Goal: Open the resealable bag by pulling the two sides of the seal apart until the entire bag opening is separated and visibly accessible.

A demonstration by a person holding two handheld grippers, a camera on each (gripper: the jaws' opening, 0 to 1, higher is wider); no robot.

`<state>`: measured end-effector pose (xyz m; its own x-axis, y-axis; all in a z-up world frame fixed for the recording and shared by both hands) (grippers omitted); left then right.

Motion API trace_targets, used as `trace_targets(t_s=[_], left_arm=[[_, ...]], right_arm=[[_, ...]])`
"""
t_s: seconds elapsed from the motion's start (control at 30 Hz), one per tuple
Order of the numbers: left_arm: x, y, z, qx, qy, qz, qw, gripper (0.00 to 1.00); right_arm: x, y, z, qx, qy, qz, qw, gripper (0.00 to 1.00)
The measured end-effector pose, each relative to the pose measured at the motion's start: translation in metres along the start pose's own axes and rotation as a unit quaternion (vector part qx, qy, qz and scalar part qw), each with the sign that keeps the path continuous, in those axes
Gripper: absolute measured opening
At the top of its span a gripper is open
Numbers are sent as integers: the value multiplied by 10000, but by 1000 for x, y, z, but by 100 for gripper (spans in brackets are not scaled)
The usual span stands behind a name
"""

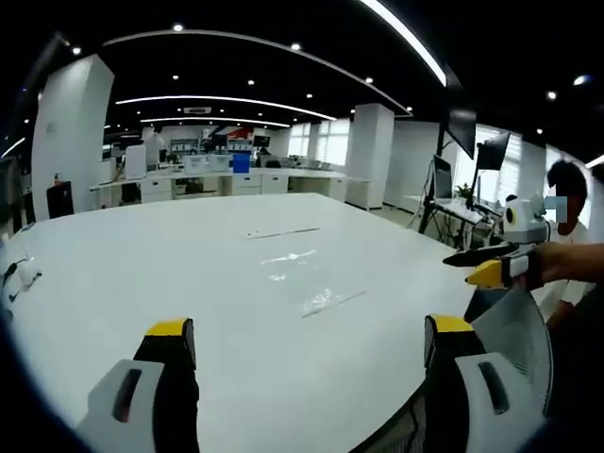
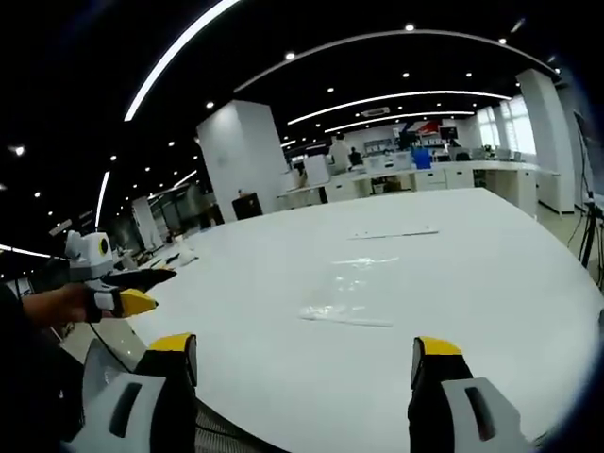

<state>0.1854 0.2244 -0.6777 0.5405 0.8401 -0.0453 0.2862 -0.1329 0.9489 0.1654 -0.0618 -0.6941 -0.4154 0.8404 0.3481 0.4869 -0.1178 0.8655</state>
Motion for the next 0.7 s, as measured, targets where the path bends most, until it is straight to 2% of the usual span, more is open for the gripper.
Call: trace_targets(t_s=[0.37,0.5,0.63,0.7], left_arm=[[-2,1,1,-3,-11,-8,10000,99],[-3,1,1,18,-34,16,10000,99],[-2,6,-1,-165,4,-39,9999,99],[-2,6,-1,-157,19,-18,9999,99]], right_arm=[[4,6,0,-127,125,197,9996,92],[4,6,1,-75,142,183,9997,93],[4,4,1,-28,101,141,9998,93],[2,2,1,-29,55,161,9999,92]])
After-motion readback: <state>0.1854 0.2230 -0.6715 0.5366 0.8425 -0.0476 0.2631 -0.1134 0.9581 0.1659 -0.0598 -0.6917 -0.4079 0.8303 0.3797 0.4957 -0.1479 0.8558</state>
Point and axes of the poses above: the point that each gripper's makers call its tool centre point, and the gripper's own axes: z roughly forward along the fingers, x roughly to its left, y roughly out of its top, the point moved 6 cm from there along -z, roughly backward along the fingers, and after that the axes turned 6 degrees about z, right-handed, at the moved point
